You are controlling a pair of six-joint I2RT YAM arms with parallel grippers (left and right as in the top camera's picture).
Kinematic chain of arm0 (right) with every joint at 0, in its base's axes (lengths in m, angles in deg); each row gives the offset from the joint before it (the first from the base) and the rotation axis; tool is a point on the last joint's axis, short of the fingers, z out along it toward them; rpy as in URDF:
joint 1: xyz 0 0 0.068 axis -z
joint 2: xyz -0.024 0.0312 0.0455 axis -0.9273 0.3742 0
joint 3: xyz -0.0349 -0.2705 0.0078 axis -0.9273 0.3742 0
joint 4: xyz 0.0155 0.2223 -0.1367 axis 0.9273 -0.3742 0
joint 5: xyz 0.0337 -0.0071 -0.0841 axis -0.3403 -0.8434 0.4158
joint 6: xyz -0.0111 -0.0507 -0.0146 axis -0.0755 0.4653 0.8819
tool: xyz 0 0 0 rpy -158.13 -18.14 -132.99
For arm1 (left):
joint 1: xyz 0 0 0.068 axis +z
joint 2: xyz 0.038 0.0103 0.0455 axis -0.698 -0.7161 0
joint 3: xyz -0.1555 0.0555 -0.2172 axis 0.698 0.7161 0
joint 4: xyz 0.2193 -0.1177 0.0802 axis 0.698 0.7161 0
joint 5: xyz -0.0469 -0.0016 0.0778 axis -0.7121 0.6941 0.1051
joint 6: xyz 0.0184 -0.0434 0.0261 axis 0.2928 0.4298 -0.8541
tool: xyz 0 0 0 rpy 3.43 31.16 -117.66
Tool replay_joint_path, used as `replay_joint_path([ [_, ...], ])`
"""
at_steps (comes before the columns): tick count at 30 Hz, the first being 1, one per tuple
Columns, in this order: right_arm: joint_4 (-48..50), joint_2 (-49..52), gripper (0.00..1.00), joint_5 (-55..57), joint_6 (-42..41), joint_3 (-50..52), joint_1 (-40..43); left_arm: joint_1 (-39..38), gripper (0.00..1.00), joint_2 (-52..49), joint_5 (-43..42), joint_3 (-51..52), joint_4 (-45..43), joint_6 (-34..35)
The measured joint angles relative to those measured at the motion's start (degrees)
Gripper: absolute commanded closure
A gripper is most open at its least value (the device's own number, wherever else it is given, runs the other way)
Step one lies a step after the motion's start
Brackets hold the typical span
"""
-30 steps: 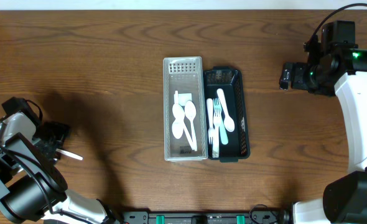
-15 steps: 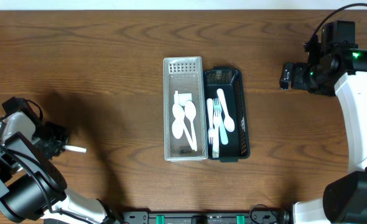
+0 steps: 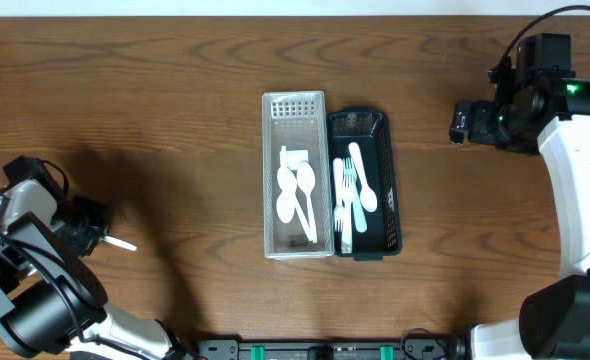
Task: Pack container
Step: 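Lower left gripper and close it on the last spoon, then carry the spoon right and lower it into the clear basket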
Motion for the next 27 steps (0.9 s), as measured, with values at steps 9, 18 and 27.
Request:
replay_joint_path([
  [9,0.2,0.0,0.01,0.0,0.0,0.0,0.0,-4.0,0.95,3.5,0.7,0.0,4.4,-2.8],
  [18,0.4,0.0,0.01,0.0,0.0,0.0,0.0,-24.9,0.94,23.4,0.8,-0.1,4.5,-5.8],
  [27,0.4,0.0,0.01,0.0,0.0,0.0,0.0,-52.2,0.94,29.9,0.6,-0.1,2.3,-6.4],
])
